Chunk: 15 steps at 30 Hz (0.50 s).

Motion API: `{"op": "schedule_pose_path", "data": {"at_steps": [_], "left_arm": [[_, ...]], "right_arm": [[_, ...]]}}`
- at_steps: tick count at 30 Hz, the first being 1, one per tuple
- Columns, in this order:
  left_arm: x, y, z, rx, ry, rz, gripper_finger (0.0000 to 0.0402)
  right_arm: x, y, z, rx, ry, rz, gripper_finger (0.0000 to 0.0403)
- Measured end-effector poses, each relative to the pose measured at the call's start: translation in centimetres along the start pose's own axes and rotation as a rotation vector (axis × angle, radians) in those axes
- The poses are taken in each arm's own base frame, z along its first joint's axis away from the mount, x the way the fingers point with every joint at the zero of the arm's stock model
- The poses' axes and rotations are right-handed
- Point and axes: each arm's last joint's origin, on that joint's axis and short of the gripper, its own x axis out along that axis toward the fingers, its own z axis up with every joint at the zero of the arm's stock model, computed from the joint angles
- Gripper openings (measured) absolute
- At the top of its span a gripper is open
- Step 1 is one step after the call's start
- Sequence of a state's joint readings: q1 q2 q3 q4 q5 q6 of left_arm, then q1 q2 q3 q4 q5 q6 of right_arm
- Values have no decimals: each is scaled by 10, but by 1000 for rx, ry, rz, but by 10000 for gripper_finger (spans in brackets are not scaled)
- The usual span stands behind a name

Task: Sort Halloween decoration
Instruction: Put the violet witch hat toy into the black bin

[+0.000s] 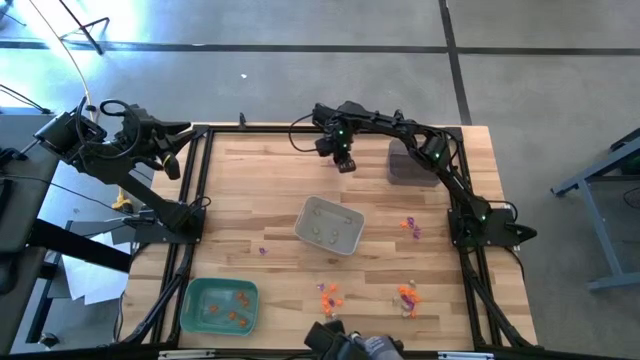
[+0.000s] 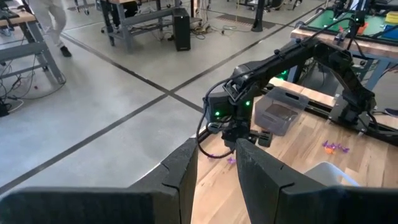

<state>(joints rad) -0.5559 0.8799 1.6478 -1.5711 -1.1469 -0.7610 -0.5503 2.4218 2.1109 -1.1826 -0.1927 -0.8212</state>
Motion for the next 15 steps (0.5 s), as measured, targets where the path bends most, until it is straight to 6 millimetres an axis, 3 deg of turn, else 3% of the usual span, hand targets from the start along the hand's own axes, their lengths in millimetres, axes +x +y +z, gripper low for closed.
{"op": "schedule_pose_path", "data": {"at_steps": [15], "left_arm": [[2, -7, 0, -13, 4, 8, 97]], "right_arm": [[4, -6, 2, -238, -73, -1, 132]]}}
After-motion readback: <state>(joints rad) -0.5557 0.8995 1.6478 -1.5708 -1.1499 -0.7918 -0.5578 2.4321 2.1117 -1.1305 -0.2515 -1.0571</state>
